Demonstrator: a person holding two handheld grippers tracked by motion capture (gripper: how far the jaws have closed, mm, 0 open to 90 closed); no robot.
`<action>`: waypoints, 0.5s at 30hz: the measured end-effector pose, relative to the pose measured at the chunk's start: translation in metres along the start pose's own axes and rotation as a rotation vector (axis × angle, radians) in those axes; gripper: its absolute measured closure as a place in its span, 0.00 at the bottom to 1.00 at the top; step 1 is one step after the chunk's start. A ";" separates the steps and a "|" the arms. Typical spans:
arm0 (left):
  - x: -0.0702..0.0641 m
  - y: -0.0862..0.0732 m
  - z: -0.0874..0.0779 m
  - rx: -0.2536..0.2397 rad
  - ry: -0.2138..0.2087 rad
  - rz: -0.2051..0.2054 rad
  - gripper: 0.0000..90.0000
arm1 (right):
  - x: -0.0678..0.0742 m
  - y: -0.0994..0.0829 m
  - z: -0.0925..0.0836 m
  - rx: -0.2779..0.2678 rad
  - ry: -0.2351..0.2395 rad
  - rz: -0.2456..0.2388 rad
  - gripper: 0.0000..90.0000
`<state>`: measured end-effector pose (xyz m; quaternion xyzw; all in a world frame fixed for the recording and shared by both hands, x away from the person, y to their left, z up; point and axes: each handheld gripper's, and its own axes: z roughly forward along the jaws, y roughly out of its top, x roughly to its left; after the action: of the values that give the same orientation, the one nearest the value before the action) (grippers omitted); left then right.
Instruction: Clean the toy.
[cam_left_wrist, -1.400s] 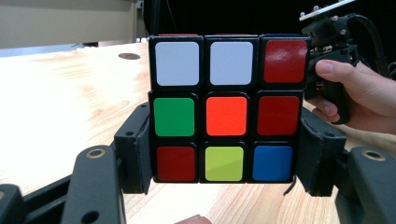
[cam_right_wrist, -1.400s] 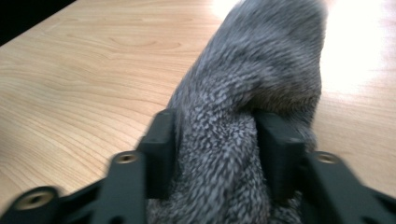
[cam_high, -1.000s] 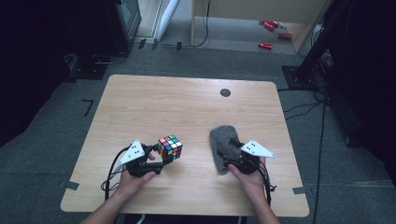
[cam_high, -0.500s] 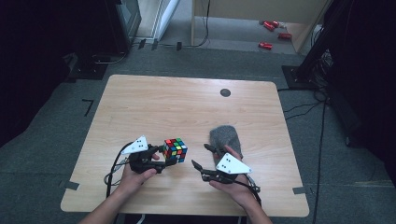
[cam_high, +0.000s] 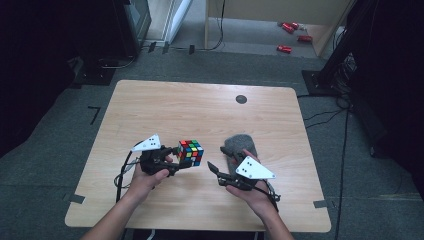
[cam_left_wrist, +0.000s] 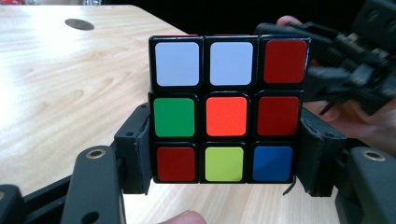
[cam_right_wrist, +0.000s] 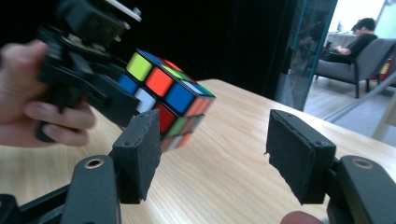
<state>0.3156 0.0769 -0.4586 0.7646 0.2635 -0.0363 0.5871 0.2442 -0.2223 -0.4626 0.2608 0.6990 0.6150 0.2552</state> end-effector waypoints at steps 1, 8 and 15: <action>0.002 0.002 0.000 -0.003 -0.002 -0.005 0.39 | -0.002 0.006 0.000 0.012 0.009 -0.009 0.39; 0.009 -0.001 0.008 0.094 -0.011 0.051 0.39 | -0.004 0.009 -0.001 0.019 0.018 -0.045 0.36; 0.021 -0.003 0.014 0.172 -0.094 0.033 0.39 | 0.002 -0.026 0.002 0.130 0.022 -0.124 0.32</action>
<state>0.3355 0.0721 -0.4732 0.8138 0.2191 -0.0848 0.5316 0.2431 -0.2219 -0.4889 0.2260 0.7550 0.5543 0.2676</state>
